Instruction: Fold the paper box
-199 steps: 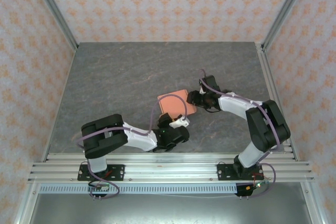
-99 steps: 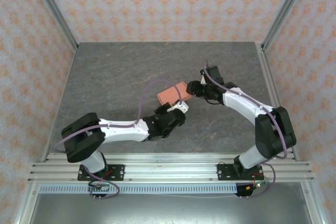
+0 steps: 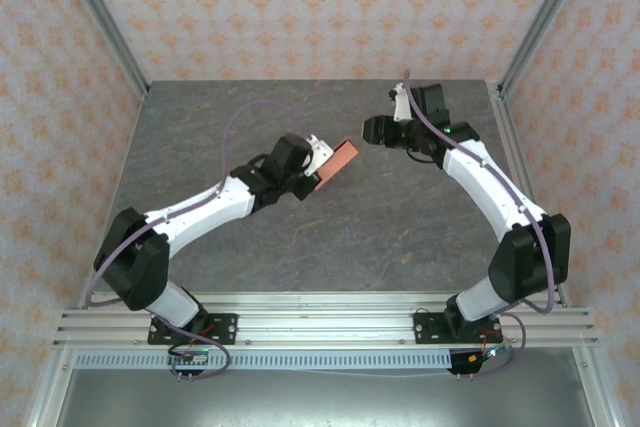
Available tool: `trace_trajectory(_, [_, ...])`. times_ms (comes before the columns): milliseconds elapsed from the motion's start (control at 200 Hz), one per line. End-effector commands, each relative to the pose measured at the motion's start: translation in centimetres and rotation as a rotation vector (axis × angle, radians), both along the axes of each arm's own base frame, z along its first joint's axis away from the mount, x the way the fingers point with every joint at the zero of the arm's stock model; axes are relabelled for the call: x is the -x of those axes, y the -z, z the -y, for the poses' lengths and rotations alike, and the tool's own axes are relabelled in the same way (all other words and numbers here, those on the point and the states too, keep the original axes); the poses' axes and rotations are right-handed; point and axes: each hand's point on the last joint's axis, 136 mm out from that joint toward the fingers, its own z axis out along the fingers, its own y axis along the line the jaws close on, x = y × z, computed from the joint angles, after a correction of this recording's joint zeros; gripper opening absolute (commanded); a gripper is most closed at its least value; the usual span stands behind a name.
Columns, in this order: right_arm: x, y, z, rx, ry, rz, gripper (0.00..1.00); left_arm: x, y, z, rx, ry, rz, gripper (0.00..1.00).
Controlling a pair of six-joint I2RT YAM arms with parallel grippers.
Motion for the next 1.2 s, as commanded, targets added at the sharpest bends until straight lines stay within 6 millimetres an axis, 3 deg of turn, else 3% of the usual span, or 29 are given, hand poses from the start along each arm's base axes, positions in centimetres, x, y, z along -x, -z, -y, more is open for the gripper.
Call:
trace_trajectory(0, [0.2,0.5,-1.1,0.059,-0.156,-0.023,0.50,1.6,0.4,1.1,0.007,0.193,-0.149,0.00])
trace_trajectory(100, [0.4,0.2,-2.0,0.108,-0.305,0.040,0.48,0.7,-0.5,0.8,0.007,0.264,-0.187,0.00])
trace_trajectory(185, [0.7,-0.1,-2.3,0.155,-0.415,0.120,0.52,-0.3,-1.0,0.5,-0.003,0.302,-0.214,0.00])
trace_trajectory(360, [0.2,0.5,-2.0,0.197,-0.492,0.115,0.47,-1.3,-0.7,0.3,-0.075,0.374,-0.276,0.00])
trace_trajectory(576, [-0.7,2.5,-1.7,0.220,-0.465,0.101,0.45,-1.2,0.0,0.2,-0.133,0.437,-0.321,0.00])
trace_trajectory(586, [-0.7,2.6,-1.7,0.219,-0.466,0.103,0.45,-1.2,0.9,0.2,-0.140,0.437,-0.345,0.00])
trace_trajectory(631, [-0.5,2.7,-1.9,0.210,-0.474,0.105,0.45,-1.4,1.3,0.1,-0.148,0.445,-0.364,0.00])
trace_trajectory(1196, [-1.2,8.5,-0.4,0.286,-0.396,0.003,0.45,-2.9,1.4,0.1,-0.159,0.441,-0.377,0.00])
